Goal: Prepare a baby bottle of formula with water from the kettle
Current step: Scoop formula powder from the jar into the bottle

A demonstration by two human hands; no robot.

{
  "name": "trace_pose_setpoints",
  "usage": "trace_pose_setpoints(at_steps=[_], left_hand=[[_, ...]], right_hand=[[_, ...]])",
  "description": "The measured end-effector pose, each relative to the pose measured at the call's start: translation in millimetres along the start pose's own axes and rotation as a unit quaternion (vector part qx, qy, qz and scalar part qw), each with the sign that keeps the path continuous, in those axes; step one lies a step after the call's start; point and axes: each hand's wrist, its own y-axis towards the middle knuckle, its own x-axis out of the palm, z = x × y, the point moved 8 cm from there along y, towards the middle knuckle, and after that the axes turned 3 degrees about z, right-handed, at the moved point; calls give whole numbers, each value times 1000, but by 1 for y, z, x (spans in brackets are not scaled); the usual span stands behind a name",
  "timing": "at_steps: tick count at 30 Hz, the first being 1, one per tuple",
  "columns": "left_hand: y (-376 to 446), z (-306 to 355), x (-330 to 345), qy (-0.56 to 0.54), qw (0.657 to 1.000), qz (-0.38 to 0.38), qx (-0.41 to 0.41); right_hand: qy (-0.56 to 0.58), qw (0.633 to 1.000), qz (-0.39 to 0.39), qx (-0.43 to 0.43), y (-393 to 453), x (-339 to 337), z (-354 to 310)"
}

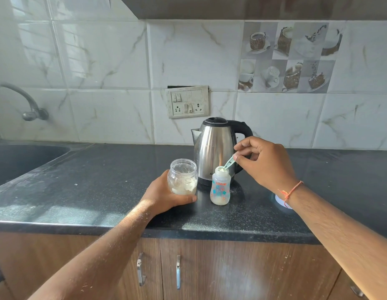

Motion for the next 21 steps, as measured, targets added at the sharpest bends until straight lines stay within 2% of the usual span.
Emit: trace_pose_setpoints(at_steps=[14,18,21], left_hand=[[-2,4,-1,3,1000,-1,1],[-3,4,-2,6,1000,0,-1],[-2,4,-2,9,1000,1,-1]], right_hand=[[-4,1000,-2,-14,11,1,-3],[-50,996,-13,-68,4,0,-15],[-92,986,-7,-141,-7,-2,-30]])
